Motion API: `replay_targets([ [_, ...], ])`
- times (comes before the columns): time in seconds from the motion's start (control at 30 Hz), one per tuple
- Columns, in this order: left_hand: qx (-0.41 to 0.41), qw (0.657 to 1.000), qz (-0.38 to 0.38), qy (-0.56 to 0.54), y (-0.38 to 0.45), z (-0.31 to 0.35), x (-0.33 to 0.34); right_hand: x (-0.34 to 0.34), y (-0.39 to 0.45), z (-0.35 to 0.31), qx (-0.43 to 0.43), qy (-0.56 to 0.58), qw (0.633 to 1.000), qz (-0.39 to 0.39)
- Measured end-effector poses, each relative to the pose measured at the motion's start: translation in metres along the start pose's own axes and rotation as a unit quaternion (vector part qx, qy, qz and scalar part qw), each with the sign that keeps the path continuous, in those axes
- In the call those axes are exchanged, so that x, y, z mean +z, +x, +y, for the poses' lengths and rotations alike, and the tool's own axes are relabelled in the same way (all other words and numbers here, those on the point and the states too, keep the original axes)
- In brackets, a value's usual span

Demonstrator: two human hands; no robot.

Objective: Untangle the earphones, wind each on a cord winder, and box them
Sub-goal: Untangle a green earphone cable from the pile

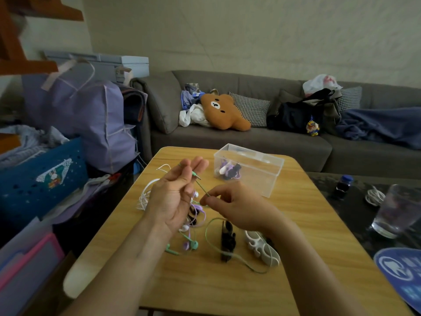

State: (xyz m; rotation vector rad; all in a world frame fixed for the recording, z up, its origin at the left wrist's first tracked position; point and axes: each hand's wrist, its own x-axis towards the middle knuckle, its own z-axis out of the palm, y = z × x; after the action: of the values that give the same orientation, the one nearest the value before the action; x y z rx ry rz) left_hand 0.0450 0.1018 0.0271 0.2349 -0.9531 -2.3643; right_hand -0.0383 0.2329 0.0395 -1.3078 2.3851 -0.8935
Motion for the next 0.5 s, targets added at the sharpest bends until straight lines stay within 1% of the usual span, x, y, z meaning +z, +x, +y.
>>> replay_targets([
  [0.03,0.022,0.999,0.001,0.042,-0.001,0.0,0.0,-0.002,-0.001,-0.002,0.002,-0.002,1.0,-0.011],
  [0.07,0.055,0.992,0.004,0.117,-0.001,-0.001,-0.002,-0.003,-0.003,-0.004,0.0,-0.005,1.0,-0.022],
  [0.1,0.096,0.972,0.007,0.213,-0.001,-0.003,-0.005,-0.004,-0.005,-0.005,-0.009,-0.006,0.999,-0.031],
  [0.13,0.135,0.942,0.002,0.308,0.0,-0.006,-0.009,-0.004,-0.006,-0.007,-0.021,-0.004,0.999,-0.036],
  [0.17,0.16,0.911,-0.014,0.38,0.001,-0.008,-0.012,-0.005,-0.008,-0.009,-0.033,0.001,0.999,-0.034],
  [0.2,0.167,0.888,-0.037,0.426,0.001,-0.01,-0.014,-0.006,-0.009,-0.011,-0.043,0.01,0.999,-0.027],
  [0.27,0.142,0.873,-0.088,0.458,-0.002,-0.012,-0.012,-0.01,-0.012,-0.014,-0.059,0.037,0.998,0.003],
  [0.3,0.124,0.874,-0.107,0.458,-0.004,-0.012,-0.008,-0.014,-0.014,-0.016,-0.063,0.052,0.996,0.022],
  [0.37,0.079,0.885,-0.134,0.438,-0.009,-0.01,-0.002,-0.02,-0.016,-0.015,-0.056,0.088,0.992,0.071],
  [0.43,0.041,0.896,-0.149,0.417,-0.011,-0.008,0.002,-0.024,-0.017,-0.014,-0.035,0.137,0.982,0.123],
  [0.5,0.029,0.898,-0.138,0.417,-0.012,-0.004,0.002,-0.023,-0.015,-0.012,-0.014,0.191,0.967,0.168],
])
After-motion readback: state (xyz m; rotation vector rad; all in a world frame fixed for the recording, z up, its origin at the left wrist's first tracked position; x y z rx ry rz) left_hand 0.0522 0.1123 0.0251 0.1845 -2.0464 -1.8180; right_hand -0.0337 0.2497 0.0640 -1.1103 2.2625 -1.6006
